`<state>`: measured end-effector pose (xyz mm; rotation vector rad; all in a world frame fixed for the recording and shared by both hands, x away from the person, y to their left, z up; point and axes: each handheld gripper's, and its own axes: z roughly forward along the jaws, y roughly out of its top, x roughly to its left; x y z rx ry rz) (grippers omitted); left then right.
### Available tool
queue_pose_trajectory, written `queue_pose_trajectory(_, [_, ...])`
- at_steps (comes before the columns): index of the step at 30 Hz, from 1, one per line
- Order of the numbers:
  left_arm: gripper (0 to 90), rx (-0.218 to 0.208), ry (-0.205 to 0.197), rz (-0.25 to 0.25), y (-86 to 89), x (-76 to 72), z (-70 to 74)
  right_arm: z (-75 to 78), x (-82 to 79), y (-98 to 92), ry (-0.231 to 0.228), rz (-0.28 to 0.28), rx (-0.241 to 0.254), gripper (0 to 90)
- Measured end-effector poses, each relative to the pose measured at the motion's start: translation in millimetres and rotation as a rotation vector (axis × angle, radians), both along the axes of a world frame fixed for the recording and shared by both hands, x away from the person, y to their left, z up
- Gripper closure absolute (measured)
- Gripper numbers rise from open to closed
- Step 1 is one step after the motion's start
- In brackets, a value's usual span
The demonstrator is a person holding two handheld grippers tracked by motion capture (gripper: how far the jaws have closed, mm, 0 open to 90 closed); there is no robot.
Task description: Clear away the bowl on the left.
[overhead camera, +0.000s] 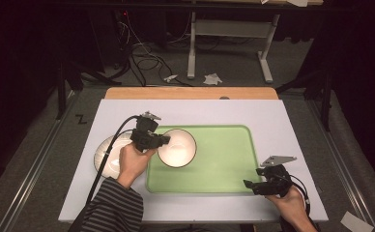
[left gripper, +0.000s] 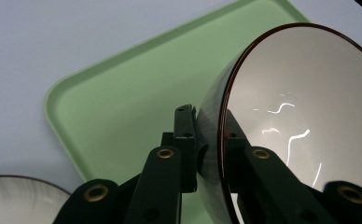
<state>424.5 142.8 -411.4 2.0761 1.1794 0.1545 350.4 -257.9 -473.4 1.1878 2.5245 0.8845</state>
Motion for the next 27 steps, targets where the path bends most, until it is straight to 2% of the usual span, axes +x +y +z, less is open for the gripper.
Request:
queue_pose_trajectory(2, [82.1, -0.011, 0.012, -0.011, -4.6, 3.3, -1.4, -0.1, 0.3, -0.2, 0.005, 0.000, -0.002, 32.3])
queue_pose_trajectory(6, [82.1, 0.000, 0.032, -0.025, -15.3, 10.3, -4.4, 0.0, 0.3, -0.5, 0.003, 0.001, 0.002, 32.3])
queue_pose_trajectory(9, [82.1, -0.020, 0.045, -0.030, -22.7, 14.2, -7.5, 0.0, 0.1, -0.5, -0.002, 0.002, 0.002, 32.3])
queue_pose_trajectory(15, [82.0, -0.003, 0.065, -0.046, -37.9, 24.5, -12.5, 0.1, -0.2, -0.9, -0.001, -0.001, 0.008, 32.2])
queue_pose_trajectory(17, [82.0, -0.010, 0.075, -0.050, -43.0, 28.5, -16.0, 0.1, -0.3, -0.5, -0.005, 0.003, 0.003, 32.2])
queue_pose_trajectory(20, [82.0, -0.009, 0.076, -0.040, -52.0, 32.3, -22.6, 0.3, -0.4, -0.4, -0.004, 0.005, 0.004, 32.1])
queue_pose_trajectory(27, [81.9, 0.002, 0.116, -0.012, -61.6, 46.5, -41.2, 0.0, -0.1, -0.7, -0.002, 0.005, 0.007, 31.8])
